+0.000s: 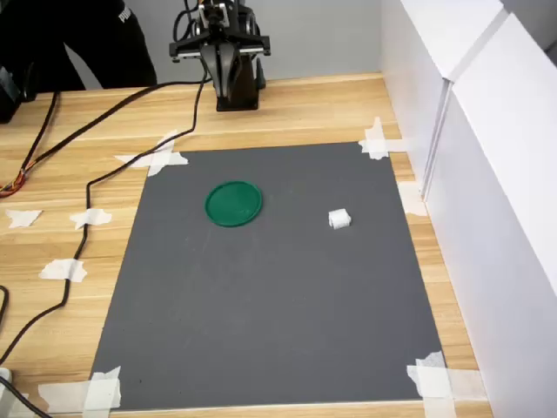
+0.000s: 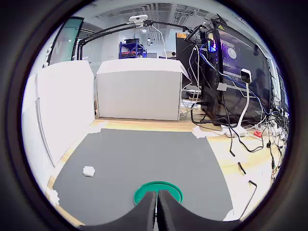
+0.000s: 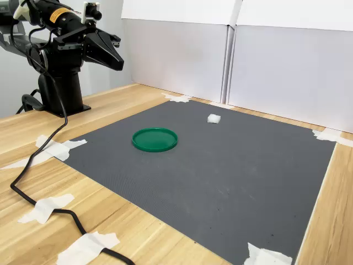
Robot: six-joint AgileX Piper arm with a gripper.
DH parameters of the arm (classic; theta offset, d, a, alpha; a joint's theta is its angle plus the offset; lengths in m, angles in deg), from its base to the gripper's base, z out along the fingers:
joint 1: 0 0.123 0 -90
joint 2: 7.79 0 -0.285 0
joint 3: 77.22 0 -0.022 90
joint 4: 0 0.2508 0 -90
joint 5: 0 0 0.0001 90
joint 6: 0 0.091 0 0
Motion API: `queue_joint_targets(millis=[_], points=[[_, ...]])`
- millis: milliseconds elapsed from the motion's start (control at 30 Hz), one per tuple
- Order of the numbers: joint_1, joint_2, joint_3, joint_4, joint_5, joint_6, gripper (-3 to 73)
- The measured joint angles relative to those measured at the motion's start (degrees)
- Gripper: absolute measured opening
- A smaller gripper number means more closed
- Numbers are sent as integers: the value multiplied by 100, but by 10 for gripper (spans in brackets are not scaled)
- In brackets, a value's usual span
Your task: Grasp a white terminal and put it on the green lid.
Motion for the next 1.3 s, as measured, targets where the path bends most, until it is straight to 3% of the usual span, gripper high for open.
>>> queue_joint_targets(millis=[1300], points=[[0, 423, -128, -5, 127, -264, -16]])
